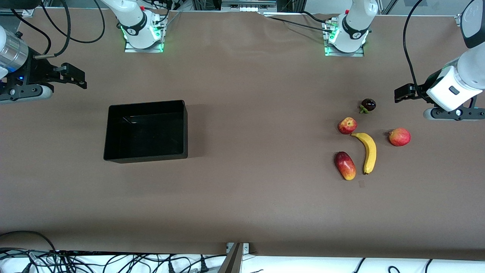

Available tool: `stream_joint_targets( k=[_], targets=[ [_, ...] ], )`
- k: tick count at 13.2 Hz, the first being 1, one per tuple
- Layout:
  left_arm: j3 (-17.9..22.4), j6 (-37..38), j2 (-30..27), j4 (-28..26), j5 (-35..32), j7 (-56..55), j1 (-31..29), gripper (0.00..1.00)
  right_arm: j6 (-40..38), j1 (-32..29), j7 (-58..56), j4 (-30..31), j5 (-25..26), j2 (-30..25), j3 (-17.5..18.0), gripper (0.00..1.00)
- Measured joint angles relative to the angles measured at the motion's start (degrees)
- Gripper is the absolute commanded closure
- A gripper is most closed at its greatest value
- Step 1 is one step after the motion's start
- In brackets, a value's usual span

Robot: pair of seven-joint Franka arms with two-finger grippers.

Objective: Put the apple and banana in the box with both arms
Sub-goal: 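Hold the black box wall with the right gripper and slide it along the table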

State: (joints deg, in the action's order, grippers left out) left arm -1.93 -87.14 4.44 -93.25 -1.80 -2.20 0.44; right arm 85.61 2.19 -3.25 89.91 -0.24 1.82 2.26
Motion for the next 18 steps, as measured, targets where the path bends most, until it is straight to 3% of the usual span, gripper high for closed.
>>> stream_joint_targets(
  k=[11, 15, 18],
  targets=[
    [0.0, -0.3, 0.0, 0.4, 0.0, 0.0, 0.0, 0.0, 1.0, 0.0, 0.0, 1.6, 0.8, 0.4, 0.0, 0.0],
    [0.0, -0.3, 0.1, 0.4, 0.0, 0.0, 0.1, 0.0, 12.6, 0.0, 0.0, 12.0, 3.3, 2.3, -0.2, 0.0],
    [0.0, -0.4, 0.4, 0.4, 0.0, 0.0, 0.1, 0.0, 25.1, -0.2, 0.0, 21.3, 3.9, 4.9, -2.6, 0.0]
  ],
)
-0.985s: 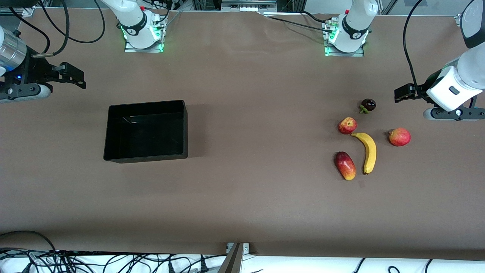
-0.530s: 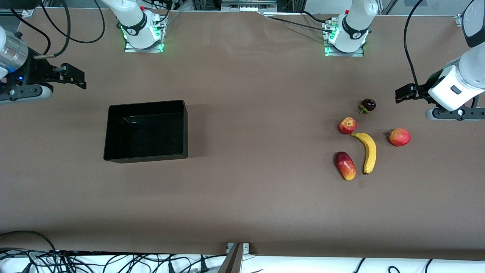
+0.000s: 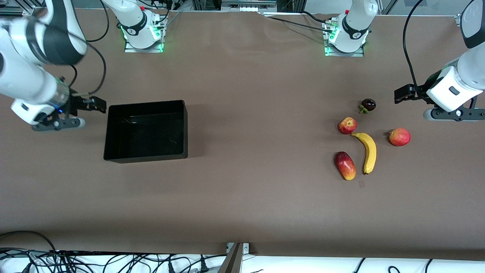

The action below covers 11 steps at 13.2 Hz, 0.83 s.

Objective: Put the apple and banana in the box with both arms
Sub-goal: 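Hold the black box wall with the right gripper and slide it along the table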

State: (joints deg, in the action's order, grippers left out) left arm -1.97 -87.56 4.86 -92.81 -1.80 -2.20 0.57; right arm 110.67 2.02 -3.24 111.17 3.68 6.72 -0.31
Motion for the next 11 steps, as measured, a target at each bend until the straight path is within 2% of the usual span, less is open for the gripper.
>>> stream_joint_targets(
  k=[2, 5, 7, 9, 11],
  targets=[
    [0.0, -0.6, 0.2, 0.0, 0.0, 0.0, 0.0, 0.0, 7.4, -0.2, 0.0, 4.5, 0.0, 2.8, -2.1, 0.0],
    [0.0, -1.3, 0.5, 0.0, 0.0, 0.0, 0.0, 0.0, 14.6, -0.4, -0.1, 8.0, 0.0, 7.4, -3.8, 0.02],
    [0.0, -1.4, 0.9, 0.0, 0.0, 0.0, 0.1, 0.0, 17.5, -0.4, 0.0, 9.3, 0.0, 9.5, -4.3, 0.11],
    [0.0, -1.8, 1.0, 0.0, 0.0, 0.0, 0.1, 0.0, 19.9, -0.7, 0.0, 10.2, -0.1, 11.7, -4.8, 0.36],
    [0.0, -2.1, 1.0, 0.0, 0.0, 0.0, 0.1, 0.0, 21.2, -1.2, 0.0, 10.5, -0.1, 13.4, -5.0, 0.78]
  ],
)
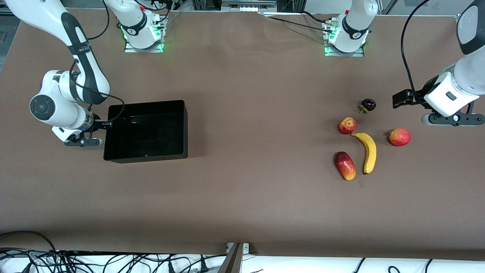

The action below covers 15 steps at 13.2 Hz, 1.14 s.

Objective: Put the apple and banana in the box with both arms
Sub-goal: 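Hold the black box wall with the right gripper and slide it along the table, then push the black box to the table middle while the left gripper reaches the fruit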

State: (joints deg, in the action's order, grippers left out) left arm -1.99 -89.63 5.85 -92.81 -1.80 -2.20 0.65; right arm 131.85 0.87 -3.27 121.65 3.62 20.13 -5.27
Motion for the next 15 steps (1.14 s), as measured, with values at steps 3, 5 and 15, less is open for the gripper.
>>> stream_joint_targets(
  k=[3, 5, 15],
  targets=[
    [0.0, -0.2, 0.3, 0.0, 0.0, 0.0, 0.0, 0.0, 0.1, 0.0, 0.0, -0.1, -0.1, 0.1, 0.1, 1.0],
    [0.0, -0.3, 0.6, 0.0, 0.0, 0.0, 0.0, 0.0, 0.0, 0.0, 0.0, -0.4, -0.4, -0.3, 0.2, 1.0],
    [-0.1, -0.3, 0.7, 0.0, 0.0, 0.0, 0.0, 0.0, -16.1, 4.8, 8.7, -18.9, -2.6, -2.7, 13.8, 1.0]
  ],
)
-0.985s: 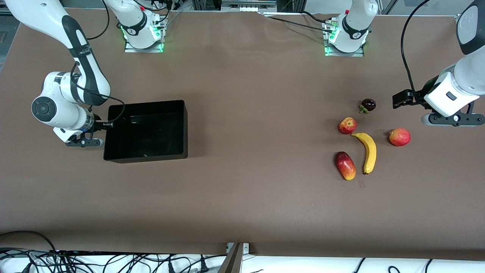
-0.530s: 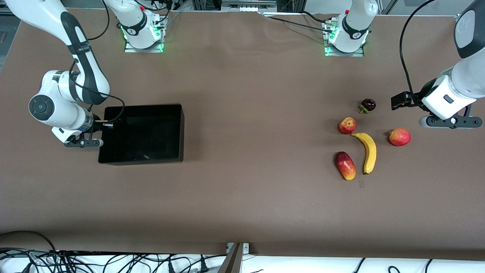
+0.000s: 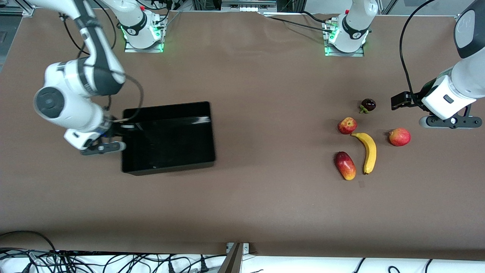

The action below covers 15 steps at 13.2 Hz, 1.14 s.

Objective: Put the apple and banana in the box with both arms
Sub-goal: 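Push the black box to the table middle while the left gripper reaches the fruit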

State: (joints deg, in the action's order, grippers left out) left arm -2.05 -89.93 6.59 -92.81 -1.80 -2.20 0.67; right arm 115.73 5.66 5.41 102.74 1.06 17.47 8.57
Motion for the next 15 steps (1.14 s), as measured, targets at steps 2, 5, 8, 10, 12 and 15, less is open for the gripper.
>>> stream_joint_targets(
  k=[2, 5, 8, 10, 12, 15],
  targets=[
    [0.0, 0.0, 0.0, 0.0, 0.0, 0.0, 0.0, 0.0, -0.2, 6.4, 6.6, -1.9, -0.7, 1.2, 0.6, 1.0],
    [0.0, 0.0, 0.0, 0.0, 0.0, 0.0, 0.0, 0.0, 0.8, 16.6, 17.6, -5.0, -5.4, 6.4, 0.8, 1.0],
    [0.0, 0.0, 0.1, 0.0, 0.0, 0.0, 0.0, 0.0, 2.6, 25.7, 30.0, -13.4, -5.9, 14.7, 0.8, 1.0],
    [0.0, 0.0, 0.6, 0.0, 0.0, 0.0, 0.0, 0.0, 6.0, 30.2, 36.1, -19.1, -5.9, 20.7, 0.7, 1.0],
    [0.0, 0.0, 1.7, -0.2, 0.0, 0.3, 0.0, 0.0, 11.4, 33.0, 41.3, -22.7, -5.9, 25.7, 0.6, 1.0],
    [0.0, -0.6, 4.6, -1.4, 0.0, 2.4, -0.1, 0.0, 15.0, 35.0, 44.3, -26.1, -5.9, 30.4, 0.3, 1.0]
  ],
)
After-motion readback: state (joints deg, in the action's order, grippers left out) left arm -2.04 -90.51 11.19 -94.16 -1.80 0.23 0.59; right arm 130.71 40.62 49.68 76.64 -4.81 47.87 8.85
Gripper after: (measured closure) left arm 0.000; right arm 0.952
